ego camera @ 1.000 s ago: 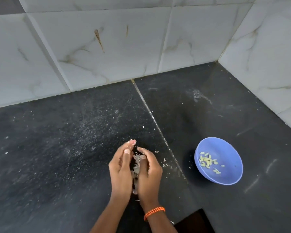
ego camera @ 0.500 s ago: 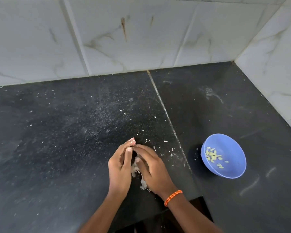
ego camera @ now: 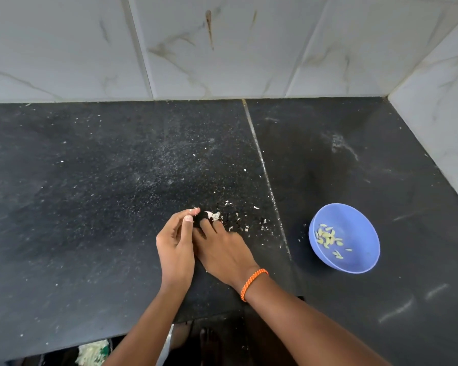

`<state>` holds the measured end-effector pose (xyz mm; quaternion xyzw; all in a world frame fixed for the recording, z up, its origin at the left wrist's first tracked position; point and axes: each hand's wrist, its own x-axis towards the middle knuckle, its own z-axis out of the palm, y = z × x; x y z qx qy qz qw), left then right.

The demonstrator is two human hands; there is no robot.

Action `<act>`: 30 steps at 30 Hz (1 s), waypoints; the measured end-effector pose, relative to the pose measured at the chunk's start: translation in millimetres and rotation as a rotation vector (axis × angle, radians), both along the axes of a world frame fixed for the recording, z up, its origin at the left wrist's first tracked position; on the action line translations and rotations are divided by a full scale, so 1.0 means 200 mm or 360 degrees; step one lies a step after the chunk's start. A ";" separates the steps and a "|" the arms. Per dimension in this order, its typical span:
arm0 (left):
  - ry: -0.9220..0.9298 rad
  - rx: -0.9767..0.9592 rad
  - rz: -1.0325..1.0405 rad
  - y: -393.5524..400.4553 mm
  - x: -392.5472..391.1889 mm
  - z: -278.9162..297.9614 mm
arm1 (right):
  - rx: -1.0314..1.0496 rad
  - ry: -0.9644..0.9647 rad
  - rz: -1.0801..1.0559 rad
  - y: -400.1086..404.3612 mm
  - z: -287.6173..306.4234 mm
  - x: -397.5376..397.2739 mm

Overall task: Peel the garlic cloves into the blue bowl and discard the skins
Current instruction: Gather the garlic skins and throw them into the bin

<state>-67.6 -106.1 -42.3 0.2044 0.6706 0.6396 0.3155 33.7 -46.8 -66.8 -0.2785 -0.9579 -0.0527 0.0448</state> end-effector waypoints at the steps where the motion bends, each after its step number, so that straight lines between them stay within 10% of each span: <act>1: 0.0021 -0.0002 0.0006 0.00 0.01 0.00 | 0.0028 -0.0032 0.0046 -0.01 -0.01 0.00; 12: 0.0046 -0.0010 -0.0050 0.01 0.02 0.00 | 0.0013 0.0032 0.0178 -0.01 -0.05 0.02; 21: -0.0542 0.0087 -0.0026 -0.04 -0.01 0.03 | -0.1408 0.1927 -0.1287 -0.04 0.12 -0.25; 30: -0.0880 0.0108 0.0211 -0.33 -0.25 0.12 | -0.2111 0.2132 -0.1209 -0.46 0.18 -0.59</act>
